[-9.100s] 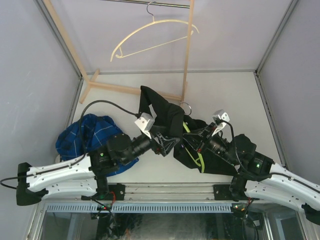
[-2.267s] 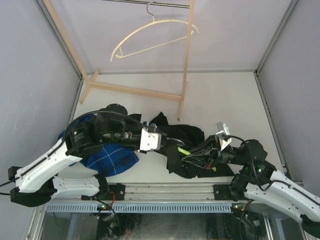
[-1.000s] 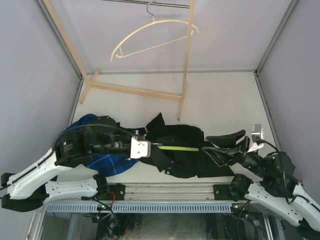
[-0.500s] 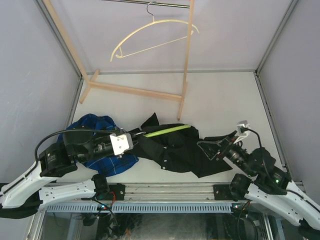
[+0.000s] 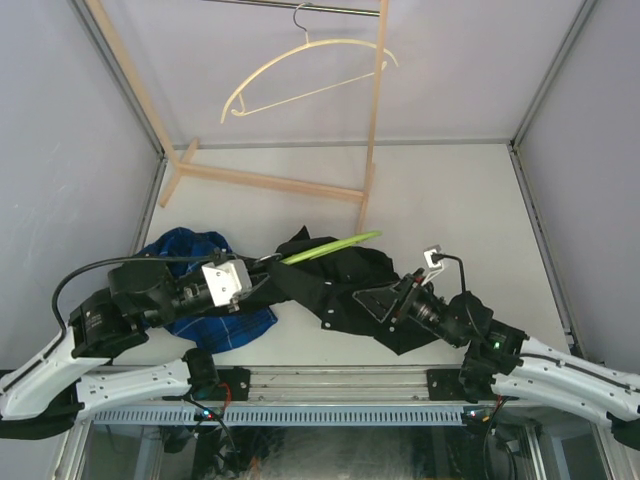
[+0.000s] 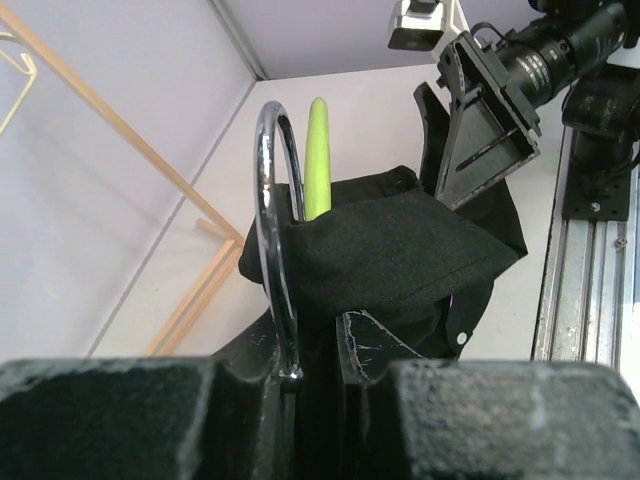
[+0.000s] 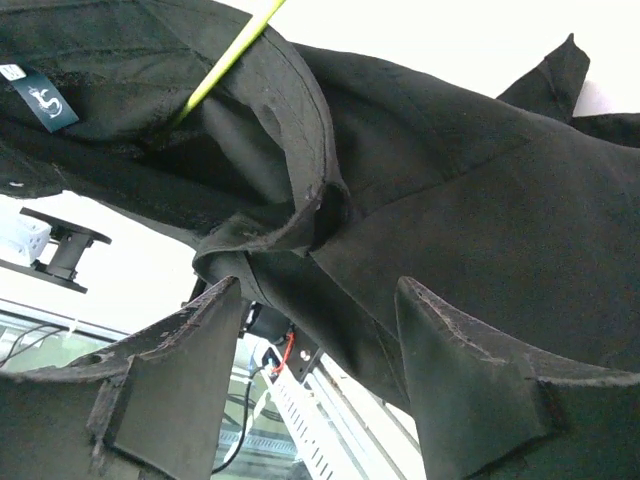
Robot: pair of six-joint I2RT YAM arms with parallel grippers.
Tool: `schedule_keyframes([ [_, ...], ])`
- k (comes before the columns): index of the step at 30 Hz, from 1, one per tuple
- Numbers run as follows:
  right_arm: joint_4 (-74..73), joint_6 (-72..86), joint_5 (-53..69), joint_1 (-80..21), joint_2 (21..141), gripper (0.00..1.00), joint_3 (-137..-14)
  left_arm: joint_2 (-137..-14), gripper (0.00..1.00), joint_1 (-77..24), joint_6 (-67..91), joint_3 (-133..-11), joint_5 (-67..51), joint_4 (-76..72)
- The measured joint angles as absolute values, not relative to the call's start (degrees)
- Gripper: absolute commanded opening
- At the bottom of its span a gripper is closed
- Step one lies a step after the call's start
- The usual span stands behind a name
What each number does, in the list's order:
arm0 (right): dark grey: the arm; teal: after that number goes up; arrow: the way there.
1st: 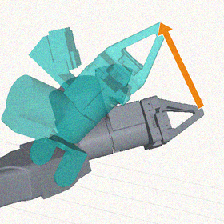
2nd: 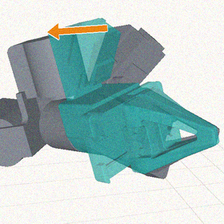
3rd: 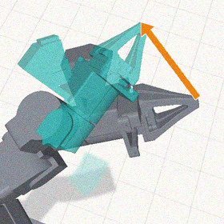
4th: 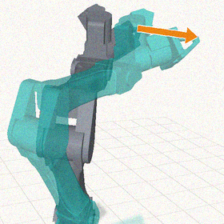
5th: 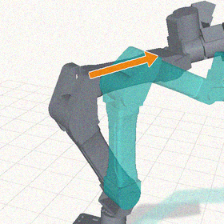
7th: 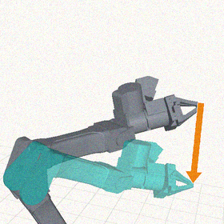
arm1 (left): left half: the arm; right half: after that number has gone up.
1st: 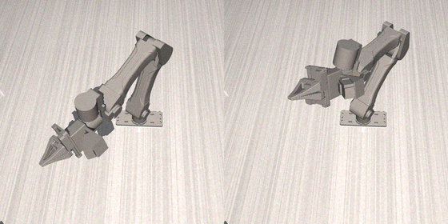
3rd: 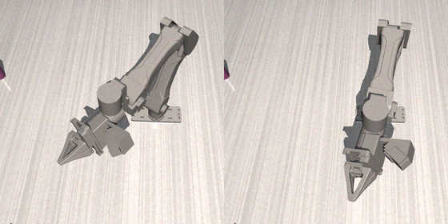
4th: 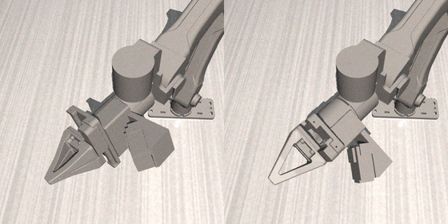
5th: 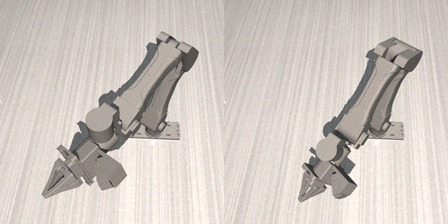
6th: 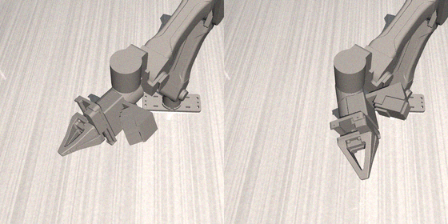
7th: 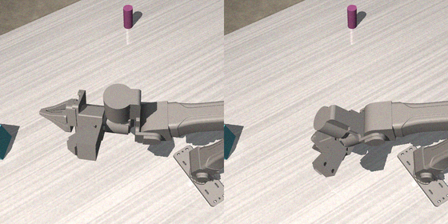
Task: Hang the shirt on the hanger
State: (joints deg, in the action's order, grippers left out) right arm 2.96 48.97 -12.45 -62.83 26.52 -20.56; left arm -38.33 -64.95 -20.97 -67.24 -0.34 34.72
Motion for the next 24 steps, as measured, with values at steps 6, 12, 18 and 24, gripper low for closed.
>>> schedule_keyframes([
  [6, 5.65, 47.97, -13.76, -63.83, 29.78, 0.61, -20.45, -37.04, 0.00, -64.95, -20.49, -67.24, 2.09, 33.54],
  [12, 3.79, 38.74, -19.94, -67.05, 26.94, 0.67, -20.34, -36.32, 0.00, -64.95, -20.49, -67.24, 3.18, 33.47],
  [18, 6.83, 26.06, -22.59, -67.44, 27.27, 0.68, -19.88, -36.29, 0.00, -64.95, -20.49, -67.26, 2.85, 33.63],
  [24, 16.29, 18.33, -19.75, -67.55, 35.27, 0.66, -19.84, -36.29, 0.00, -64.95, -20.49, -67.44, 2.66, 33.74],
])
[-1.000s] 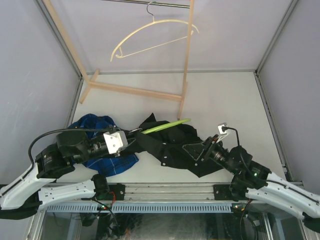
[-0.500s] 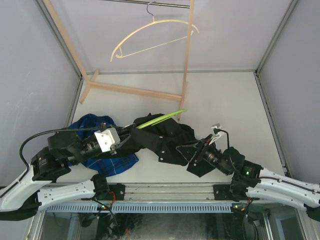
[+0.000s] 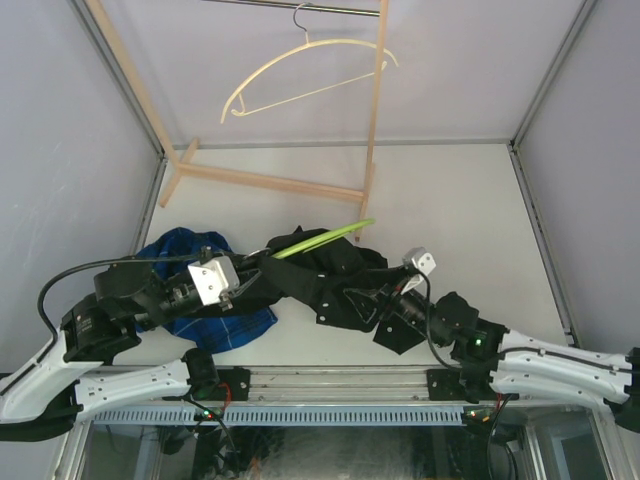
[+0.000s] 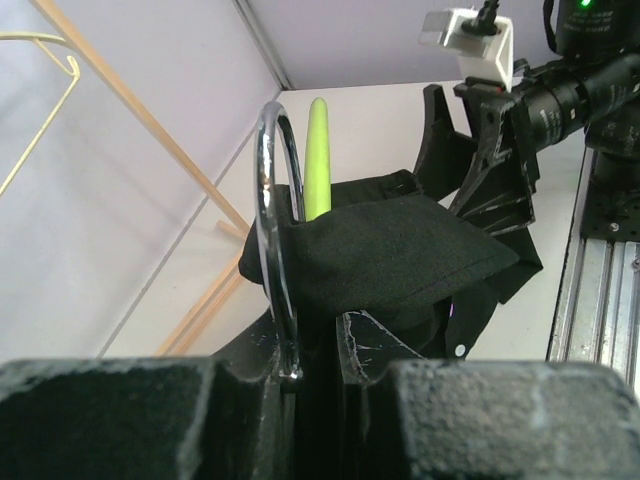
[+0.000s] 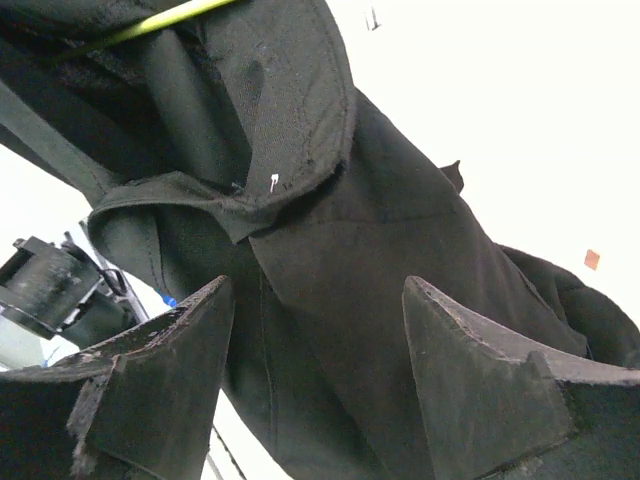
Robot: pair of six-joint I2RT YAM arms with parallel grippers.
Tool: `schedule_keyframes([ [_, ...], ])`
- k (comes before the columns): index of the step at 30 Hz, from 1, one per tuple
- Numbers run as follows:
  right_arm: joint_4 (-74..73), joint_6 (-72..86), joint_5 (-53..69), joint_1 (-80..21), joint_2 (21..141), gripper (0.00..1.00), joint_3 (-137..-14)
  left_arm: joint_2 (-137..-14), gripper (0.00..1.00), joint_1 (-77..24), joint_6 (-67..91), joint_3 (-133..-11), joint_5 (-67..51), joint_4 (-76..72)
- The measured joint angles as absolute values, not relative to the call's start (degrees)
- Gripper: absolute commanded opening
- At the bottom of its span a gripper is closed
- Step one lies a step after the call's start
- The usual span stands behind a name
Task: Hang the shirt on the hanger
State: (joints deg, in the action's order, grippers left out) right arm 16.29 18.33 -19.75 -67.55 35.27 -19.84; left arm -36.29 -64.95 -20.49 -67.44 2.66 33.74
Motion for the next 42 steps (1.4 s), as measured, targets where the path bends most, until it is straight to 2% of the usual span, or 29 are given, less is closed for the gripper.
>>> schedule_keyframes([
  [3, 20.60, 16.45, -19.03, -67.55, 39.97, 0.60, -19.84, -36.32, 0.00, -64.95, -20.49, -67.44, 2.42, 33.76],
  [7, 24.69, 15.00, -19.46, -67.59, 45.47, 0.33, -19.84, -36.32, 0.00, -64.95, -20.49, -67.44, 2.20, 33.78],
  [10, 25.67, 15.03, -21.54, -67.57, 46.98, 0.17, -19.84, -36.29, 0.00, -64.95, -20.49, -67.44, 2.00, 33.82],
  [17, 23.03, 20.58, -24.21, -62.76, 42.65, 0.03, -19.84, -34.98, 0.00, -64.95, -20.05, -67.44, -0.27, 34.00],
  [20, 22.31, 23.62, -22.63, -58.41, 39.29, 0.00, -19.84, -33.87, 0.00, -64.95, -19.70, -67.44, -2.52, 34.00],
  [32, 19.62, 28.60, -11.70, -44.95, 32.38, 0.00, -19.90, -30.09, 0.00, -64.95, -17.45, -67.44, -14.52, 35.33],
  [40, 18.00, 28.53, -1.89, -34.98, 37.26, 0.00, -26.65, -31.86, 0.00, -64.84, -17.04, -67.44, -20.53, 38.11],
  [42, 17.76, 28.40, 0.93, -33.32, 40.53, 0.09, -29.93, -32.64, 0.00, -64.84, -16.97, -67.44, -22.22, 38.11],
])
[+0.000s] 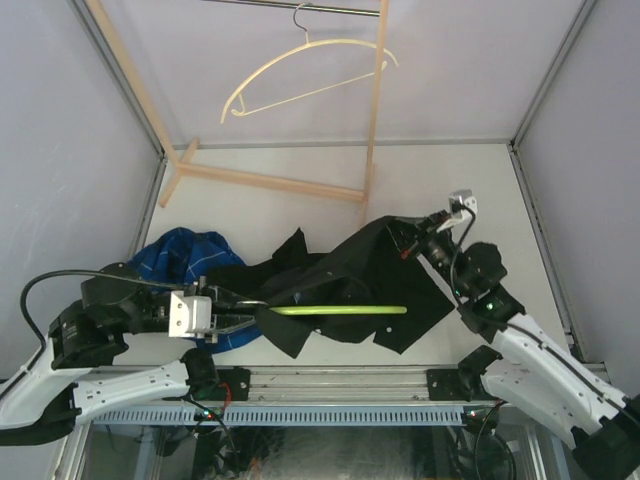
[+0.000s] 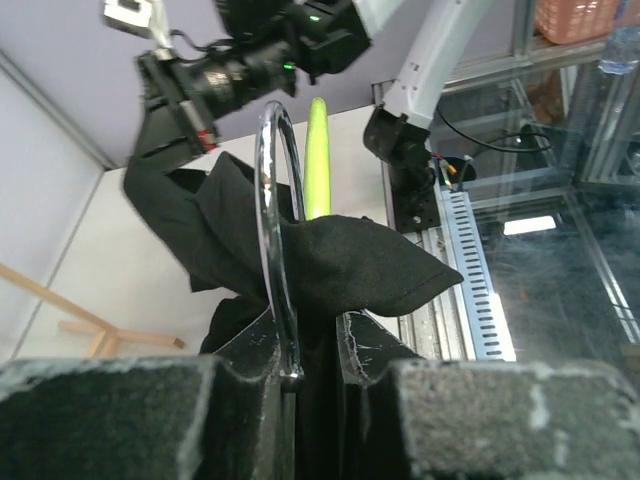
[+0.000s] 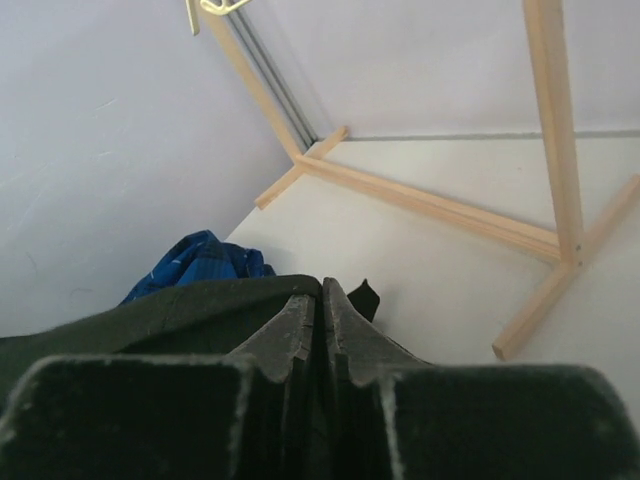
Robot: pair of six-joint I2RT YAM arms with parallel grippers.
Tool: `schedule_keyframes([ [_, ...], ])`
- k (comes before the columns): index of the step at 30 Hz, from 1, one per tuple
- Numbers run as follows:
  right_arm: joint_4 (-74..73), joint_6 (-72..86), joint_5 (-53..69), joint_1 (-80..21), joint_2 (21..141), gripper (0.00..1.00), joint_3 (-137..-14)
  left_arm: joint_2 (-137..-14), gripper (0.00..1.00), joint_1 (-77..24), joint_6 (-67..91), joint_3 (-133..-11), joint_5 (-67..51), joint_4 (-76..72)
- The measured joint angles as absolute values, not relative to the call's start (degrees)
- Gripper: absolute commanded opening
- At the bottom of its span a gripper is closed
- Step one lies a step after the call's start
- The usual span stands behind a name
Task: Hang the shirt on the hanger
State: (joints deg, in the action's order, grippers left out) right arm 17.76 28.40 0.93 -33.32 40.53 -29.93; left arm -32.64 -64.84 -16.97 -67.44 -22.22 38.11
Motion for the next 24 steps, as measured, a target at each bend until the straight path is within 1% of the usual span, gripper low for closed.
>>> schedule_keyframes([
  [2, 16.93, 28.03, 3.20, -32.53, 44.38, 0.26, -33.74, -33.45, 0.00, -64.84, -16.86, -67.44, -23.79, 38.09],
  [3, 15.88, 27.66, 4.32, -32.32, 46.83, 0.32, -36.25, -33.87, 0.00, -64.84, -16.80, -67.44, -24.38, 38.09],
  [4, 14.96, 27.51, 5.10, -32.21, 48.64, 0.35, -38.22, -34.24, 0.00, -64.84, -16.62, -67.44, -24.75, 38.09],
  [7, 9.34, 26.13, 7.03, -31.94, 53.54, 0.40, -45.10, -34.98, 0.00, -64.84, -16.10, -67.44, -24.67, 38.04],
  [11, 3.92, 25.93, 6.76, -31.68, 50.35, 0.48, -45.28, -34.13, 0.00, -64.84, -15.00, -67.16, -22.17, 37.17],
  [14, -0.21, 26.00, 5.87, -31.51, 42.98, 0.51, -42.57, -32.10, 0.00, -64.84, -14.06, -65.91, -19.51, 35.07],
  [20, -8.71, 28.71, 3.38, -31.48, 24.51, 0.50, -36.38, -28.75, 0.00, -64.84, -11.68, -61.80, -15.73, 30.98],
  [24, -12.14, 34.89, 3.97, -31.53, 16.19, 0.50, -32.99, -27.99, 0.00, -64.84, -10.04, -59.70, -13.08, 28.82],
])
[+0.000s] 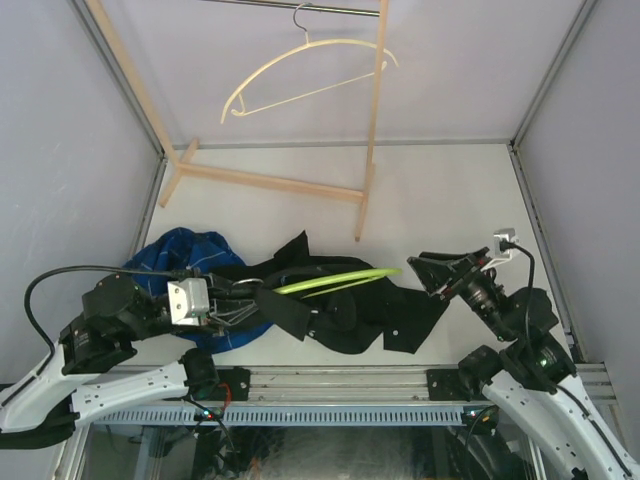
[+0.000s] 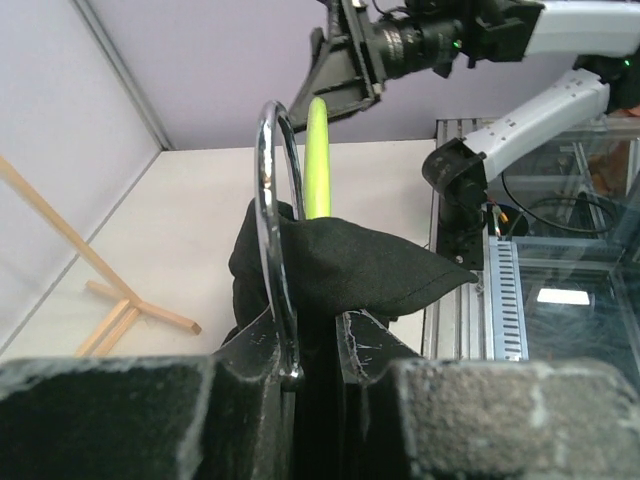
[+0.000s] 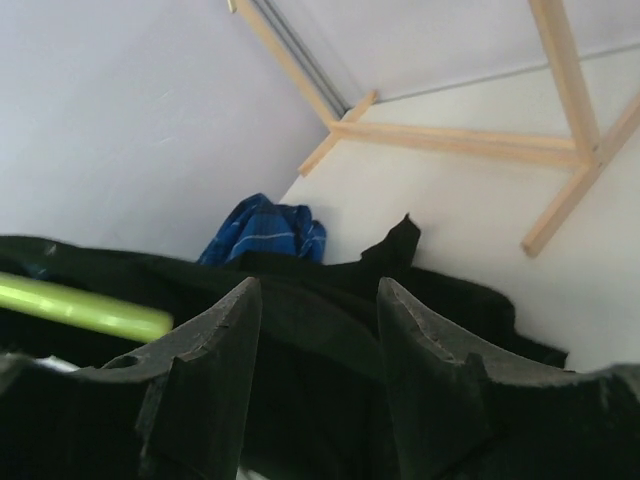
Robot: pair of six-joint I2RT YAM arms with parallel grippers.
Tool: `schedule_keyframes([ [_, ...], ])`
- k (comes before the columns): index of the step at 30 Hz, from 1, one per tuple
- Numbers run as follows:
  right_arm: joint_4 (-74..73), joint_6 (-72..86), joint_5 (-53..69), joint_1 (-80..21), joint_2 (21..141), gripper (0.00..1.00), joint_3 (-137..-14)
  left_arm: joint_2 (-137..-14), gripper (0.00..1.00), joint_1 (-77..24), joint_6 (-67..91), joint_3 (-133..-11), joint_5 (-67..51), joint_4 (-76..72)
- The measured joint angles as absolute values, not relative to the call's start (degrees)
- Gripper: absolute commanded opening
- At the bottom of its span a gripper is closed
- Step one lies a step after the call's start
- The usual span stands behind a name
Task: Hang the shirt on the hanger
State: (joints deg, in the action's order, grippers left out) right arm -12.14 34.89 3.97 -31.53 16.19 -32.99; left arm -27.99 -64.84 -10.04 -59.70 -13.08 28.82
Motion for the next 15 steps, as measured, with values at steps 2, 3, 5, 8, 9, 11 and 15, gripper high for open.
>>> schedule_keyframes([
  [2, -13.37, 38.02, 4.43, -32.32, 13.89, 0.50, -31.66, -28.01, 0.00, -64.84, -9.50, -59.31, -11.68, 28.18],
  [3, -13.87, 39.86, 4.58, -32.91, 12.75, 0.51, -30.87, -28.01, 0.00, -64.84, -9.32, -59.22, -10.94, 27.99],
  [5, -14.44, 42.92, 4.54, -34.57, 10.98, 0.52, -29.54, -28.01, 0.00, -64.84, -8.97, -59.18, -9.45, 27.73],
  [8, -14.15, 47.51, 3.25, -39.42, 8.88, 0.54, -27.27, -28.01, 0.00, -64.84, -8.49, -59.07, -6.70, 27.05],
  [9, -13.72, 48.58, 2.81, -41.12, 8.62, 0.54, -26.61, -27.99, 0.00, -64.84, -8.38, -58.96, -5.78, 26.72],
  [11, -12.05, 50.74, 1.10, -45.47, 8.64, 0.56, -24.71, -27.99, 0.00, -64.84, -8.14, -58.78, -4.14, 26.15],
  [15, -5.80, 53.21, -5.17, -56.01, 11.60, 0.59, -20.21, -27.79, 0.00, -64.84, -8.10, -58.37, -1.72, 24.62],
])
